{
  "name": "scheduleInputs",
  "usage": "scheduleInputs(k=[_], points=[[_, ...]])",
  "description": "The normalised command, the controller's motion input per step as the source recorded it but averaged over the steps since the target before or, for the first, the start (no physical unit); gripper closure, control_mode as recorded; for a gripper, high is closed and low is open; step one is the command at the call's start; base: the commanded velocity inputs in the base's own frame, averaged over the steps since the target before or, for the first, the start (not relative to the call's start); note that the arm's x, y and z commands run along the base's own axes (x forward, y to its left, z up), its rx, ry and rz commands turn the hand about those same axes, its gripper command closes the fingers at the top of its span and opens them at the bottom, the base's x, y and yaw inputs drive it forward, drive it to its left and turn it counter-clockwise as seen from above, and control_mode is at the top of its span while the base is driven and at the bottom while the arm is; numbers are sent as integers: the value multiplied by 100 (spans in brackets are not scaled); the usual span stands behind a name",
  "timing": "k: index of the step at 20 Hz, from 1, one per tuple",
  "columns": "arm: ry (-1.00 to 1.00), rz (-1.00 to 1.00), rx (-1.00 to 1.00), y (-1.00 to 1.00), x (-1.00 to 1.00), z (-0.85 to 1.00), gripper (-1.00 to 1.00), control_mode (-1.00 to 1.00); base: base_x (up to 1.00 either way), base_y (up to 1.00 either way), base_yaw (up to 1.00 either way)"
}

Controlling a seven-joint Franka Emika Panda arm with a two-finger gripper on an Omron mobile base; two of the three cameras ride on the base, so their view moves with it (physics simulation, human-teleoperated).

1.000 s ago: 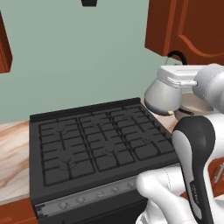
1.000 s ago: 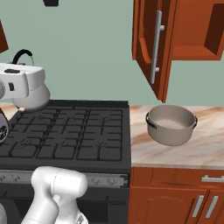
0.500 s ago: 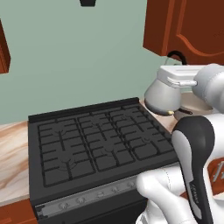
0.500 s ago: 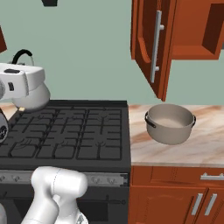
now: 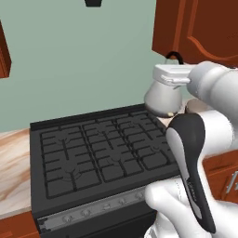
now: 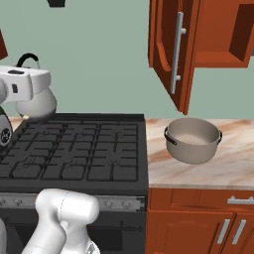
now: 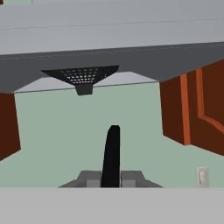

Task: Pick the kettle from the cabinet and place it on a stove burner. Then pick the pot from the counter and place it on another stove burner. Finally, turn both burners on.

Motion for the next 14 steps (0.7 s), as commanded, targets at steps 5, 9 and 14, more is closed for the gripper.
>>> scheduleInputs(k=[5,9,14], points=[[5,-3,0,6,44,0,100,-100,0,0,0],[4,-5,0,7,41,0,100,-100,0,0,0],[3,-6,5,1,32,0,100,-100,0,0,0]])
